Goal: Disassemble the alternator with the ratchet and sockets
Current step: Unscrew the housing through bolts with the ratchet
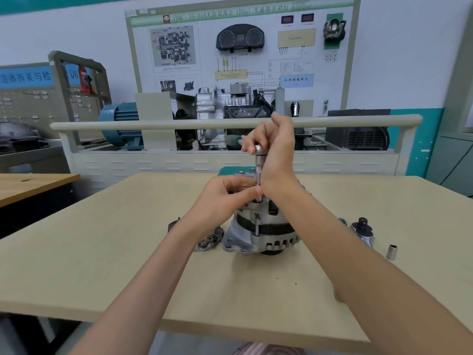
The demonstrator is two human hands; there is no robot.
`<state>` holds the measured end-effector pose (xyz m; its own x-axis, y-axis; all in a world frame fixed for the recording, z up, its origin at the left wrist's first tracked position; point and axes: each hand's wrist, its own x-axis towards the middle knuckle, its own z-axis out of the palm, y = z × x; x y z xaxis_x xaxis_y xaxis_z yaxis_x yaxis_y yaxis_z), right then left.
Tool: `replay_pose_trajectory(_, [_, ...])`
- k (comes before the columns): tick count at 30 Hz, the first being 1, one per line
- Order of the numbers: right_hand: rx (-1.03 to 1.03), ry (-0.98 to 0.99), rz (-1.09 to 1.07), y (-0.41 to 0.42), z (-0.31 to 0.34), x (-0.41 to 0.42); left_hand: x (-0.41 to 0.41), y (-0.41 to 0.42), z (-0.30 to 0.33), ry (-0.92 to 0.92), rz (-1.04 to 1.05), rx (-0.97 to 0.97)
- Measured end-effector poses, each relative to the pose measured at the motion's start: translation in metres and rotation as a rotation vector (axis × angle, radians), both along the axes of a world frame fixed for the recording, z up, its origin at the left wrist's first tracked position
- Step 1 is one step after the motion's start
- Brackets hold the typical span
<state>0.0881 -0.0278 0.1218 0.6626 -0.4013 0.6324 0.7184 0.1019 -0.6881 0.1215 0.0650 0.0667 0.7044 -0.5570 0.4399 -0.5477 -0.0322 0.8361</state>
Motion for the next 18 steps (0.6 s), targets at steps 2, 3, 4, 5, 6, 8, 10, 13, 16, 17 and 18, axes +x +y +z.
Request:
replay_pose_trajectory(2, [-0.146,-0.050,-0.145,0.003,-0.004,-0.002,0.000,-0.002,0.000,0.033,0.047,-0.028])
replay_pose_trajectory(3, [-0.341,-0.072,-0.340,0.005,-0.009,-0.003,0.000,-0.004,0.001,0.029,0.091,-0.020])
replay_pose_trajectory(4, [-0.591,-0.044,-0.609,0.007,-0.016,-0.002,0.001,-0.006,0.002,-0.004,0.148,0.001])
replay_pose_trajectory(5, [-0.821,0.050,-0.931,0.009,-0.022,0.000,0.004,-0.009,0.004,-0.053,0.205,0.042])
replay_pose_trajectory(6, [-0.966,0.156,-1.180,0.012,-0.026,0.002,0.005,-0.011,0.005,-0.088,0.252,0.085])
replay_pose_trajectory(8, [-0.959,0.200,-1.264,0.018,-0.026,0.001,0.005,-0.012,0.006,-0.143,0.273,0.127])
replay_pose_trajectory(10, [-0.785,0.061,-1.000,0.016,-0.020,0.001,0.003,-0.005,0.005,-0.096,0.156,0.068])
replay_pose_trajectory(13, [-0.329,-0.039,-0.385,0.003,-0.005,0.002,-0.001,0.003,0.004,0.028,-0.068,0.047])
replay_pose_trajectory(16, [0.085,0.054,0.065,-0.005,0.006,0.006,-0.001,-0.001,0.003,0.051,-0.035,0.006])
replay_pose_trajectory(17, [0.138,0.064,0.130,-0.005,0.007,0.007,-0.002,-0.003,0.003,0.057,-0.010,-0.020])
replay_pose_trajectory(18, [0.141,0.054,0.133,-0.003,0.007,0.005,-0.002,-0.004,0.003,0.060,0.005,-0.036])
